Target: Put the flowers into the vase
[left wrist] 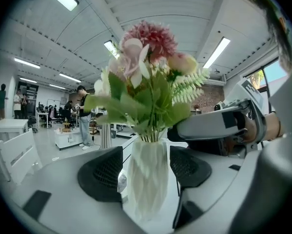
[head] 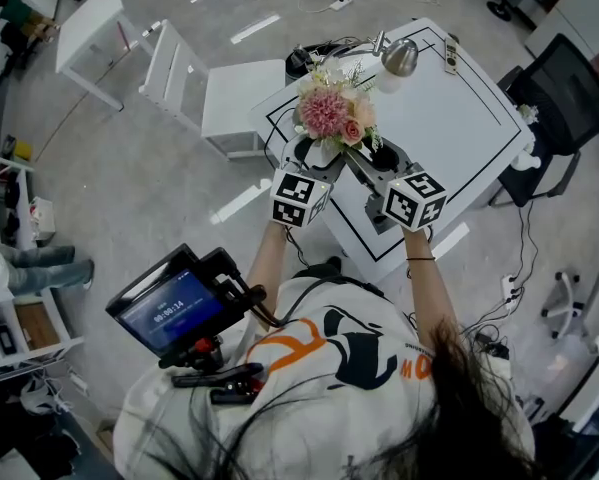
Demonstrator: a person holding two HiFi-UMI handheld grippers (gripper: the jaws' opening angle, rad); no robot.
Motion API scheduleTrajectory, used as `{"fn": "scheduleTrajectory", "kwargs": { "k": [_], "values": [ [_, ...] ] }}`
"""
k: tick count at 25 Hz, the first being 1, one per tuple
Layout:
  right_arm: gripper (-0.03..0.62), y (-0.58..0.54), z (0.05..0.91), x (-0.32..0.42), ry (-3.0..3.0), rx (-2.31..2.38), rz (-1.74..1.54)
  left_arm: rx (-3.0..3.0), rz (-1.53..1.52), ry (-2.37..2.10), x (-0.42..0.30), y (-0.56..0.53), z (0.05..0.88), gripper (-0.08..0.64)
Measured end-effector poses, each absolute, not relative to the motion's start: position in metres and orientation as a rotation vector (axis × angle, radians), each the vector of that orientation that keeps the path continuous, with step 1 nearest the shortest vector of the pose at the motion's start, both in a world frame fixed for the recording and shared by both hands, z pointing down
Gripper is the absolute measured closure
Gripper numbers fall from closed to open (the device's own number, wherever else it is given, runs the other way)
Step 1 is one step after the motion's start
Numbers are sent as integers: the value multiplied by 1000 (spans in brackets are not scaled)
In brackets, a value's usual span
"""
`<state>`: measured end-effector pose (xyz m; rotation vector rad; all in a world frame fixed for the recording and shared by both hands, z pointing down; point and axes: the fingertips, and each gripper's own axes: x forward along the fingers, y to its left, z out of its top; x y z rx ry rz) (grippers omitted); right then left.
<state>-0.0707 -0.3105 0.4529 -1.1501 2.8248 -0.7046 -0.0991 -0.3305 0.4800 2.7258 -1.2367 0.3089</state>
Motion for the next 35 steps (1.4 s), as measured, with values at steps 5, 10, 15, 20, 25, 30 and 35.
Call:
{"fn": "scheduleTrajectory", "kwargs": {
  "k": [5, 10, 15, 20, 25, 30, 35],
  "values": [
    [391, -310, 455, -65, 2802, -1161, -734, 2702, 301, -1240, -104, -331, 482, 264],
    [391, -308, 461, -62, 2783, -1171, -762, 2693, 312, -1234, -107, -329, 486, 264],
    [391, -302, 467, -51, 2720, -1203, -800, 2675, 337, -1226, -110, -316, 499, 264],
    [391, -293, 475, -33, 2647, -1282, -820, 2684, 336, -1155, -107, -300, 505, 265],
    [392, -278, 481, -21, 2603, -1348, -833, 2696, 363, -1112, -105, -281, 510, 327],
    [421, -264, 475, -11, 2576, -1411, -812, 2706, 361, -1068, -94, -264, 507, 380],
    [482, -256, 468, 0, 2549, -1477, -786, 2736, 366, -1000, -74, -254, 500, 437]
  ]
}}
